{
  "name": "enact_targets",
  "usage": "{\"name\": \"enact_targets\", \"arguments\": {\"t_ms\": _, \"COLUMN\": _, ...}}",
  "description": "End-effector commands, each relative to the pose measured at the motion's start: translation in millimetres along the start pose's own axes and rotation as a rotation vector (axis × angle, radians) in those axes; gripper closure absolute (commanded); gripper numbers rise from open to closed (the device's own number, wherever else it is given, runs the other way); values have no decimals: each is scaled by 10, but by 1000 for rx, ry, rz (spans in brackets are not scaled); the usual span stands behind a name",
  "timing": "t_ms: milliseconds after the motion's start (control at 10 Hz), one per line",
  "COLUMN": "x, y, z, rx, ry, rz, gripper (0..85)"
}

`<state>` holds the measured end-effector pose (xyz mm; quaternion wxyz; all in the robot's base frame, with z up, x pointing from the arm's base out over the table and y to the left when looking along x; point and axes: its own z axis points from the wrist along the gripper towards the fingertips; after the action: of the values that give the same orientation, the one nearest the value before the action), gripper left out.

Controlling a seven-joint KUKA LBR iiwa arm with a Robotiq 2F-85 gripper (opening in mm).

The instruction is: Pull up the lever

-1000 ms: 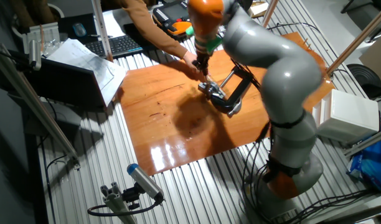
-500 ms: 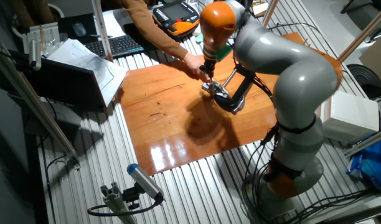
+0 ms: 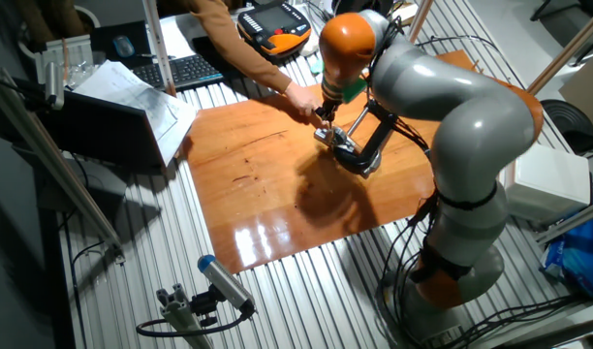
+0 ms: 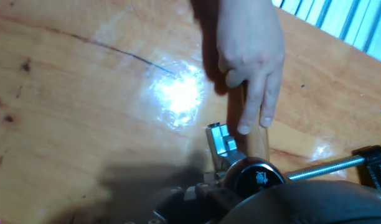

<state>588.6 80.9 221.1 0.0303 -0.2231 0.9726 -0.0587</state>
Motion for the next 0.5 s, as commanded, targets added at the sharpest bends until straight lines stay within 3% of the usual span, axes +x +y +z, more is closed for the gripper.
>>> {"name": "enact_targets", "arguments": {"t_ms": 0, "x": -72, "y": 10, "z": -55, "rx": -12, "ry": 10, "rz": -1, "gripper": 680}}
{"name": "enact_targets", "arguments": {"t_ms": 100, "x": -114, "y": 19, "z": -84, "rx": -8, "ry": 13, "rz": -2, "gripper": 340}}
{"name": "enact_targets", "arguments": {"t_ms": 200, "x": -155, "y": 37, "z": -113, "rx": -55, "ry": 1, "rz": 3, "gripper": 170}}
{"name": "enact_targets", "arguments": {"t_ms": 300, "x": -230, "y": 83, "z": -204, "rx": -79, "ry": 16, "rz": 16, "gripper": 170}}
{"name": "enact_targets", "arguments": {"t_ms": 400, "x": -288, "y": 133, "z": -298, "rx": -62, "ry": 24, "rz": 30, "gripper": 170}}
